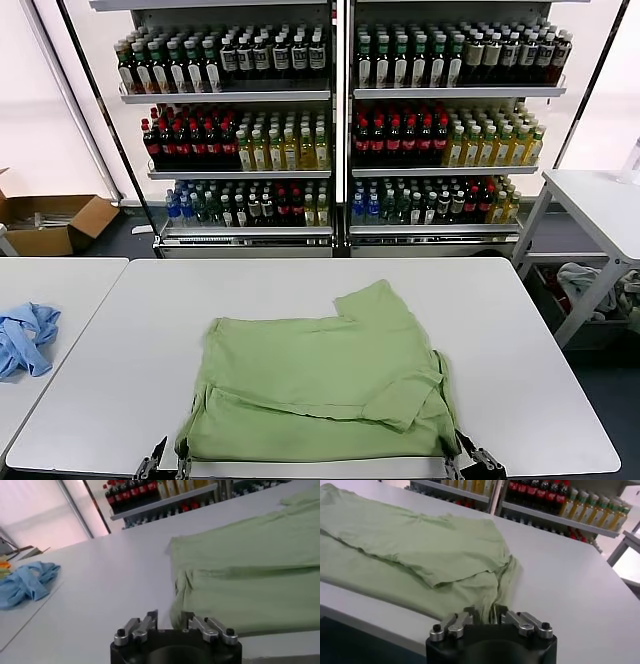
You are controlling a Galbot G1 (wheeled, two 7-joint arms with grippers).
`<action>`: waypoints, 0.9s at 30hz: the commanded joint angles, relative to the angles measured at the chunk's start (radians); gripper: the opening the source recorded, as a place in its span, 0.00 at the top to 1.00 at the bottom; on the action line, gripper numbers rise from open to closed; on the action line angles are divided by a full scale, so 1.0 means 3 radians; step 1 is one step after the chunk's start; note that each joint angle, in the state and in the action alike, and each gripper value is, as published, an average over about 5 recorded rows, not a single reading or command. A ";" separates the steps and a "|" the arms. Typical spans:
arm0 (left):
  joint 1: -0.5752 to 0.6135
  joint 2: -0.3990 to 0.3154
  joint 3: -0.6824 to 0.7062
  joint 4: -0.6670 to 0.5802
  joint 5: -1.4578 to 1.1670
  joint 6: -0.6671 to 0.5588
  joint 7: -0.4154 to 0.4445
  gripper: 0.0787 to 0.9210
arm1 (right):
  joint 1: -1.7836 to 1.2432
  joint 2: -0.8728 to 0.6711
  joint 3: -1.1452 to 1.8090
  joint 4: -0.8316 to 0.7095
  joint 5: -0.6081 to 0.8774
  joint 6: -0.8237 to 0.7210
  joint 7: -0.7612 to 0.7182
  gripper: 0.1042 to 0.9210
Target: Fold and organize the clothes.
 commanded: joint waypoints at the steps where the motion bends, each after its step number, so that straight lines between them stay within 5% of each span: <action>1: 0.0007 -0.0044 -0.0071 -0.0260 0.0342 -0.0150 -0.0028 0.55 | -0.0088 0.0001 0.0391 0.0378 0.0208 -0.0082 0.0013 0.45; 9: -0.0781 -0.0150 -0.0132 -0.0310 0.0458 -0.0098 0.0295 0.27 | 0.0691 -0.0025 0.0643 0.0443 0.0558 -0.0394 0.0015 0.18; 14: -0.1270 -0.0230 -0.0076 -0.0112 0.0338 -0.0003 0.0458 0.14 | 0.1477 0.0029 0.0353 0.0092 0.0564 -0.0338 0.0179 0.12; 27: -0.1884 -0.0329 -0.0011 0.0418 -0.0087 0.0138 0.0737 0.12 | 0.2659 0.0194 -0.0229 -0.1125 0.0220 0.0328 -0.0470 0.12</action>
